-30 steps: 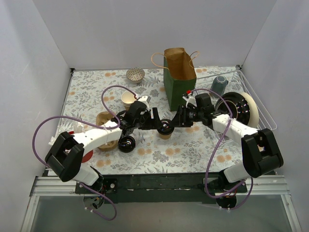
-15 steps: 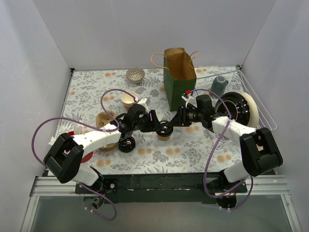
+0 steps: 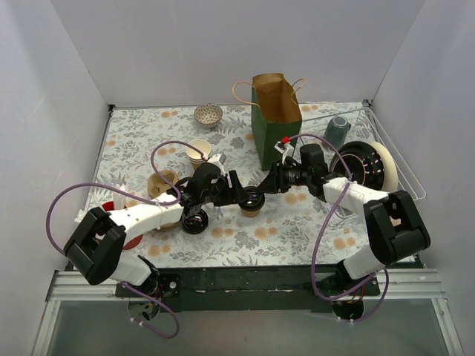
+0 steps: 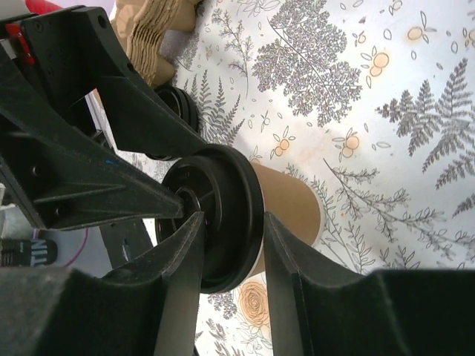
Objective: Pack the takeout coffee
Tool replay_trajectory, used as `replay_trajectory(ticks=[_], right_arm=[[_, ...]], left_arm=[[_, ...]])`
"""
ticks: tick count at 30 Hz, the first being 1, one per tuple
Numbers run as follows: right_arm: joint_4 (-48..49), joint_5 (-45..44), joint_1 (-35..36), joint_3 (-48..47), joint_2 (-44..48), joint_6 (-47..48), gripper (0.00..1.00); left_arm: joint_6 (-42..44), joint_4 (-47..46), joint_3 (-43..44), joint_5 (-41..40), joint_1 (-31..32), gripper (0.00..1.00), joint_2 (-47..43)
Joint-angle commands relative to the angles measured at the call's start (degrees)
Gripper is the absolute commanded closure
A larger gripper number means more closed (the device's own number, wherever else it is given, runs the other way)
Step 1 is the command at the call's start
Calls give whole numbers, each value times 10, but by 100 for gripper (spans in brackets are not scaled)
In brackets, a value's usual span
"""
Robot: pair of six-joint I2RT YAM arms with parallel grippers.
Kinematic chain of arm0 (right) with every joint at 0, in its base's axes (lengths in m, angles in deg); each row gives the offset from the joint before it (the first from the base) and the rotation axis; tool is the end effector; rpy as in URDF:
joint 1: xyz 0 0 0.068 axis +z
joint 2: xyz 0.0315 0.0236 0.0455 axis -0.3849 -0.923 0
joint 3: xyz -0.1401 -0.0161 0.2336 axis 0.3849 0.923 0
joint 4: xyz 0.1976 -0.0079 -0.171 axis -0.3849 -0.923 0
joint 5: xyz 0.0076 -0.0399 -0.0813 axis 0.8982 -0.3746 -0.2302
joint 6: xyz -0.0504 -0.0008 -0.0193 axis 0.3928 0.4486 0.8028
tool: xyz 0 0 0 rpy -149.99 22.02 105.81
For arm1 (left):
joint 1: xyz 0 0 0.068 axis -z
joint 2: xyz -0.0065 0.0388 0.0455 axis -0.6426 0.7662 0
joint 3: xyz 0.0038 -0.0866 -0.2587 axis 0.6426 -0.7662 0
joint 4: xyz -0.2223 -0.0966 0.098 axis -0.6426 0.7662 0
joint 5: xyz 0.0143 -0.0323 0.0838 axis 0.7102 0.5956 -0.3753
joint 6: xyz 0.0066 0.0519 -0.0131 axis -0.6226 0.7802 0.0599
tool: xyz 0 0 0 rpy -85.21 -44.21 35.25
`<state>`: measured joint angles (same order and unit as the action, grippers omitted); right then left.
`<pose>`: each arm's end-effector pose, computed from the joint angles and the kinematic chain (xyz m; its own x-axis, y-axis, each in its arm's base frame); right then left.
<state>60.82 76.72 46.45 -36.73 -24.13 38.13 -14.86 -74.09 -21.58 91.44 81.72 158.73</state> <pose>0.2724 0.1464 0.2006 -0.7503 -0.0083 -0.6610 -0.5812 0.4847 0.6537 0.2166 -0.1974 0.2067 -0.7774 -0.6256 -0.0645 -0.3480 0.5133 -0.7845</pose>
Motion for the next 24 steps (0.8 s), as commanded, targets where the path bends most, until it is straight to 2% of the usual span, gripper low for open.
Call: replay_trajectory(ticks=[1, 5, 12, 19, 24], right_arm=[[-91, -14, 8, -57, -30, 74, 59], [-132, -16, 8, -108, -34, 62, 51], [-139, -16, 8, -160, -37, 21, 37], [-173, -52, 3, -172, -10, -7, 35], [-165, -76, 0, -133, 36, -20, 36]], left_arm=[[11, 75, 3, -33, -2, 37, -14], [14, 93, 19, -44, -2, 31, -19], [17, 98, 32, -43, -2, 23, -26], [34, 96, 59, -34, -2, 18, -27], [43, 91, 74, -30, -3, 17, -29]])
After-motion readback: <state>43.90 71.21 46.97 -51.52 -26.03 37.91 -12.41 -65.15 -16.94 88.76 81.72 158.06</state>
